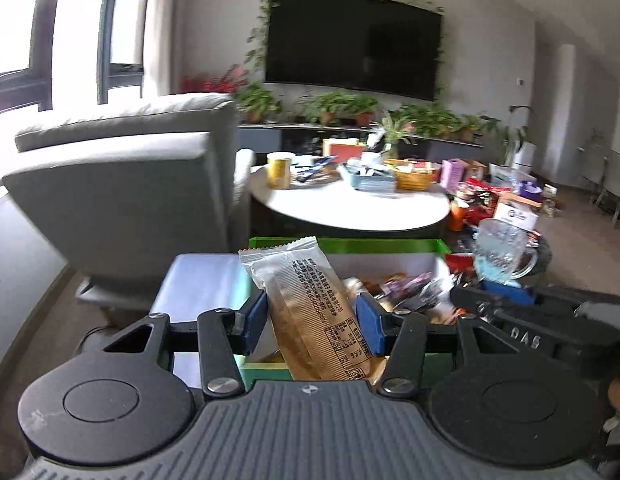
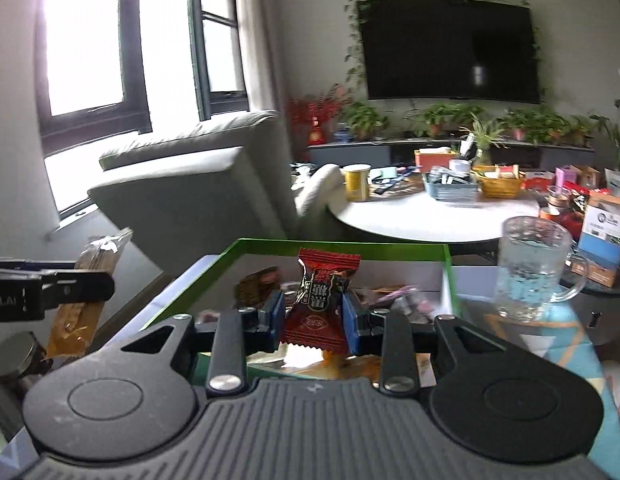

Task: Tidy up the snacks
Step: 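Carry the wafer bag and red candy over the green box and release both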

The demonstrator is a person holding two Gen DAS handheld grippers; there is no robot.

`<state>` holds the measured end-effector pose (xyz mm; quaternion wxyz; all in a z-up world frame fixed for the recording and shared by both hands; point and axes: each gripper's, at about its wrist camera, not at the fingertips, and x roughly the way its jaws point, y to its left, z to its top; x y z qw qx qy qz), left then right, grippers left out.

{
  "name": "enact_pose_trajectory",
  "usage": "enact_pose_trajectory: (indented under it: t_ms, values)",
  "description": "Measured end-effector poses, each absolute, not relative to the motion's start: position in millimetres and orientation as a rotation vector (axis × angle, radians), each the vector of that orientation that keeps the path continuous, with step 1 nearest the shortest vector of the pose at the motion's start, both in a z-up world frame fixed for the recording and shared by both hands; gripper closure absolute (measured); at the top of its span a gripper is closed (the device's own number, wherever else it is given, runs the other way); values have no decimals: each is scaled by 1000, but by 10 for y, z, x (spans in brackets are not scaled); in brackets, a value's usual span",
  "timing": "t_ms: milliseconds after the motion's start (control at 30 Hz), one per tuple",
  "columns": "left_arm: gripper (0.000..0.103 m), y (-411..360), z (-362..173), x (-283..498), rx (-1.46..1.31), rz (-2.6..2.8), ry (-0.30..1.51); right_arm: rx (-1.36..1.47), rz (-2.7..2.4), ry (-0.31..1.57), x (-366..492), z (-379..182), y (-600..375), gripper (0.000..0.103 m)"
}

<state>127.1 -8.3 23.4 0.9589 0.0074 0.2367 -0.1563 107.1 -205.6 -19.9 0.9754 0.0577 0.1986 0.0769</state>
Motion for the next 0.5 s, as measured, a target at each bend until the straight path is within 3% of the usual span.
enact_pose_trajectory:
  t_ms: [500]
  values:
    - [56, -526, -24, 2047, 43, -351, 568, 151, 147, 437, 1398, -401, -2235, 69]
